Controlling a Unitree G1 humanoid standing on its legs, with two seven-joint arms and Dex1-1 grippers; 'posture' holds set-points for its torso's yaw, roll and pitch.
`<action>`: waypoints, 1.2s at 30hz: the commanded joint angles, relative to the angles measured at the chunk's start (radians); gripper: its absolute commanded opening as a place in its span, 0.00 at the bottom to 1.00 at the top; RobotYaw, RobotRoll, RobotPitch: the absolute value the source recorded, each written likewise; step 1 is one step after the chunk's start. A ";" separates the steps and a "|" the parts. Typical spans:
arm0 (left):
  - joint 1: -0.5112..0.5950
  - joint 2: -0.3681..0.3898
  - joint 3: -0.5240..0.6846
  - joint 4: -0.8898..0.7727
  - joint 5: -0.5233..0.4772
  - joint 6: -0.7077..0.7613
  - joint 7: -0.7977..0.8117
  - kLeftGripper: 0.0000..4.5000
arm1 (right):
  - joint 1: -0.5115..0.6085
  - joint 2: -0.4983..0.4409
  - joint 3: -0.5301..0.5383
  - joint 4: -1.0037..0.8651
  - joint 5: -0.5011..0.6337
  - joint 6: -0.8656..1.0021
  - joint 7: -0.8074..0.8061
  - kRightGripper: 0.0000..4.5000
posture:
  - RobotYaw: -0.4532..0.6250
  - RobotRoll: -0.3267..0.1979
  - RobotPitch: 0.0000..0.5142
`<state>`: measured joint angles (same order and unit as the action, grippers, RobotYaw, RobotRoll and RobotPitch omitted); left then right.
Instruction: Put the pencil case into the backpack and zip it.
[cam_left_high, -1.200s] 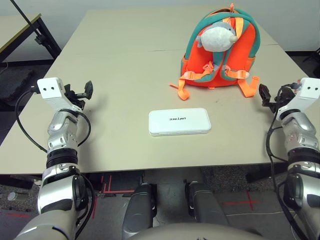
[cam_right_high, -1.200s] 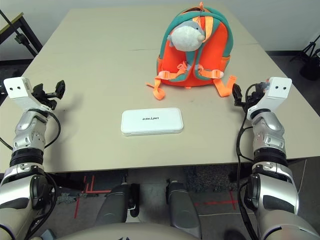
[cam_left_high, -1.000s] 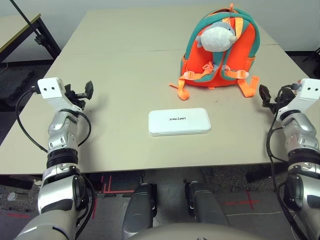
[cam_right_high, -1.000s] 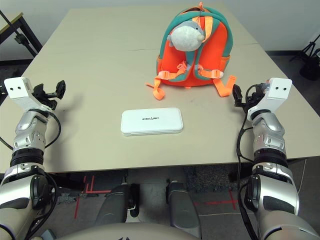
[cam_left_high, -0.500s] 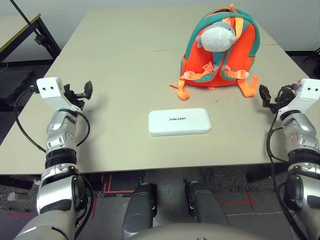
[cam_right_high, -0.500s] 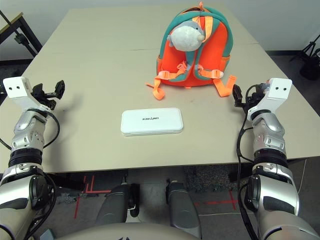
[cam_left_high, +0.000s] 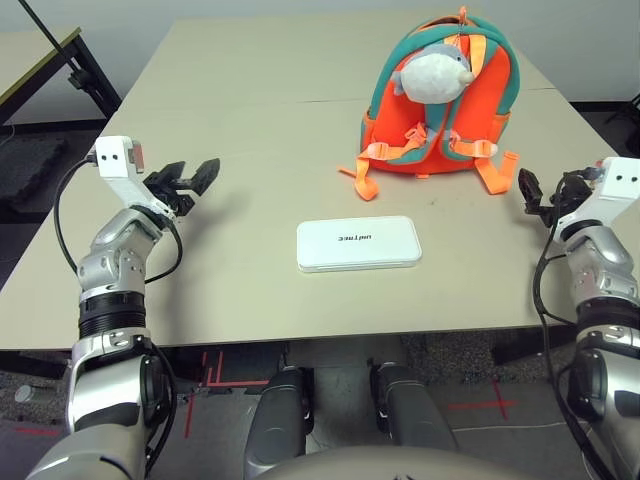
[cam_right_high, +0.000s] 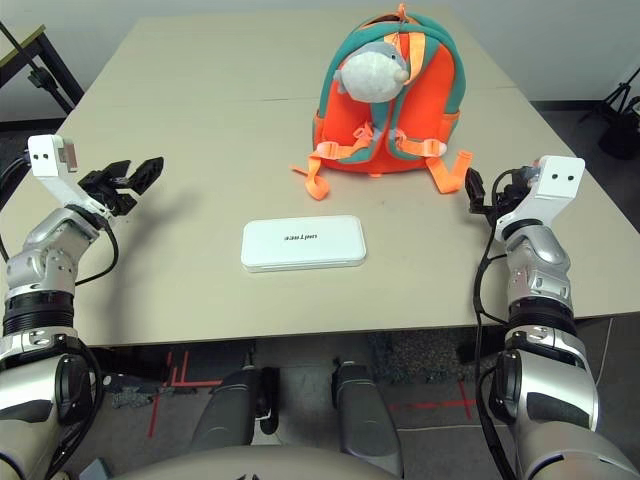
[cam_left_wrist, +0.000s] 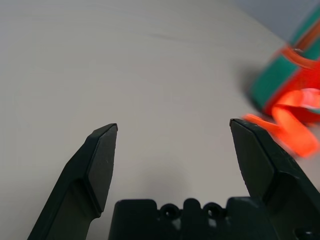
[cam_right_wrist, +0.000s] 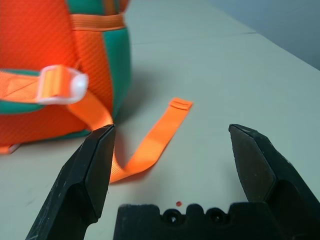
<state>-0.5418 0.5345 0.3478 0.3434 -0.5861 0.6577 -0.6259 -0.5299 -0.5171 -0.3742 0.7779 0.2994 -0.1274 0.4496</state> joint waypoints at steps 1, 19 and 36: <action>-0.010 0.027 -0.012 -0.058 -0.095 0.238 -0.025 1.00 | 0.047 -0.014 0.035 -0.118 -0.003 0.041 0.055 0.99 | 0.39 0.62 0.23; -0.097 -0.004 0.027 0.066 -0.267 0.796 -0.029 1.00 | 0.324 -0.174 0.213 -0.735 0.034 0.411 0.363 0.49 | 0.29 0.62 0.21; -0.097 -0.059 0.062 0.163 -0.241 0.897 -0.018 1.00 | 0.307 -0.187 0.328 -0.716 -0.070 0.352 0.433 0.00 | 0.28 0.62 0.21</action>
<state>-0.6543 0.4799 0.4200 0.4892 -0.8437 1.5485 -0.6514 -0.2193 -0.7028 -0.0627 0.0450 0.2439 0.2398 0.8751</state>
